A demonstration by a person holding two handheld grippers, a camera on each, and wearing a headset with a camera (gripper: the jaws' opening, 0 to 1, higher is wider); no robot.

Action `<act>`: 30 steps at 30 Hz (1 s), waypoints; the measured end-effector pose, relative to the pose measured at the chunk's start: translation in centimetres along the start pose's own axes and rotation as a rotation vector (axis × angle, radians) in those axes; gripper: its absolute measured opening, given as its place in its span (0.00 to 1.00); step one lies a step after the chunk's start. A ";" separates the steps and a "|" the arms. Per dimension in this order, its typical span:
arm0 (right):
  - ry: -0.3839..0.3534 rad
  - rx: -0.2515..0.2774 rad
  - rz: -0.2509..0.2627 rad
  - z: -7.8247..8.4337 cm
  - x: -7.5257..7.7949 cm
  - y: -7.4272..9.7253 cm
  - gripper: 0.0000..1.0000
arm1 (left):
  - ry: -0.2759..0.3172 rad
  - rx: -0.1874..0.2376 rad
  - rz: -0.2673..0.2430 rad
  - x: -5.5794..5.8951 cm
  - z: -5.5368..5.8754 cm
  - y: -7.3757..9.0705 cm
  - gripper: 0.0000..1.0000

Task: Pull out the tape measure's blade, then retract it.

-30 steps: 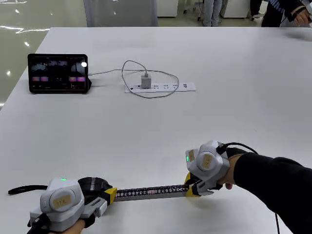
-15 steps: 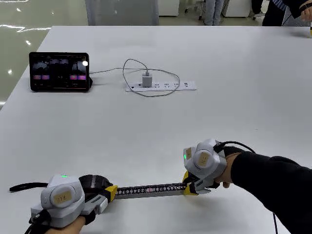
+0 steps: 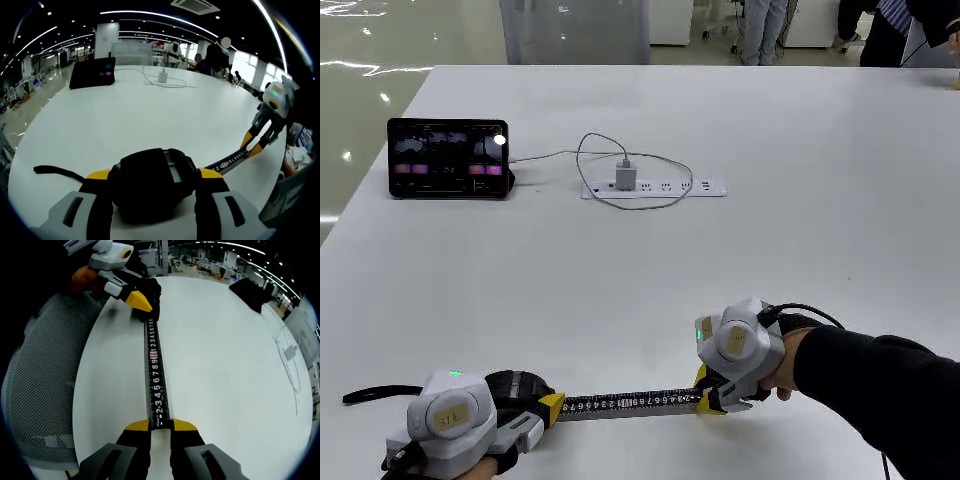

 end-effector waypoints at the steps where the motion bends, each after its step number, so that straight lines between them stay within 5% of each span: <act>1: 0.004 -0.002 0.000 -0.1 0.0 0.0 0.10 | 0.000 -0.001 0.000 0.0 0.0 0.0 0.62; 30: 0.012 0.023 -0.001 -0.7 -0.1 -0.5 0.10 | 0.010 0.011 0.010 -0.1 0.1 0.0 0.62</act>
Point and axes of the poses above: the centre of the closed fingertips' face, and the gripper's own axes: y roughly backward along the fingers, x roughly to its right, z roughly out of its underside, the point moved 7 cm from there along y, roughly backward along the fingers, and after that the axes turned 9 degrees about x, right-handed, at the moved point
